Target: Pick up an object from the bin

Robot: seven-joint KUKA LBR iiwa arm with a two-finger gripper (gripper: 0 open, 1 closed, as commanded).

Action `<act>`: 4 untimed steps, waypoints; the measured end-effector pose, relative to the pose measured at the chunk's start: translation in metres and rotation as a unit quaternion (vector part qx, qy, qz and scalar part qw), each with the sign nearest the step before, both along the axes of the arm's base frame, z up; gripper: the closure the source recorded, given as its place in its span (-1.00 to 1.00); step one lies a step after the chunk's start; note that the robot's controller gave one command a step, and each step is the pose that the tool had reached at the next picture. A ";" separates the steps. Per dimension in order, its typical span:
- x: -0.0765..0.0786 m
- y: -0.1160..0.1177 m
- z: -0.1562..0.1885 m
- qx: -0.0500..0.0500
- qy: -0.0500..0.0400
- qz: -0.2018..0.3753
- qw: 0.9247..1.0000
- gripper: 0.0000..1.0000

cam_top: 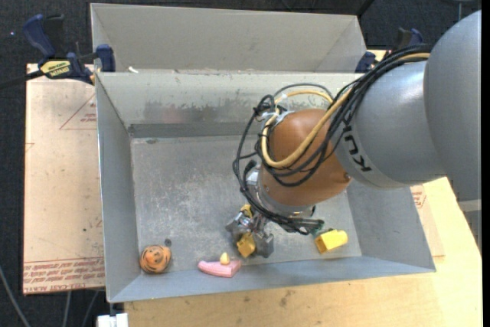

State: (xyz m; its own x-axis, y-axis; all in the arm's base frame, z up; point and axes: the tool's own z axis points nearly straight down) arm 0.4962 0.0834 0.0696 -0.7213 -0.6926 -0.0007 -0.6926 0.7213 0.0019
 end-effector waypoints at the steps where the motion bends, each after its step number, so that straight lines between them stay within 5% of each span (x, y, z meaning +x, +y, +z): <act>1: 0.000 0.000 0.000 0.000 0.000 0.000 1.000 1.00; 2: 0.011 -0.003 0.063 0.000 0.002 0.003 1.000 1.00; 3: 0.048 -0.008 0.092 0.000 -0.003 0.015 1.000 1.00; 4: 0.034 -0.024 0.129 0.000 0.001 0.015 1.000 1.00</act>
Offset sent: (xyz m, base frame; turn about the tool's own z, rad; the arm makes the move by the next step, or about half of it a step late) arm 0.0195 -0.0058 0.1046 -0.0141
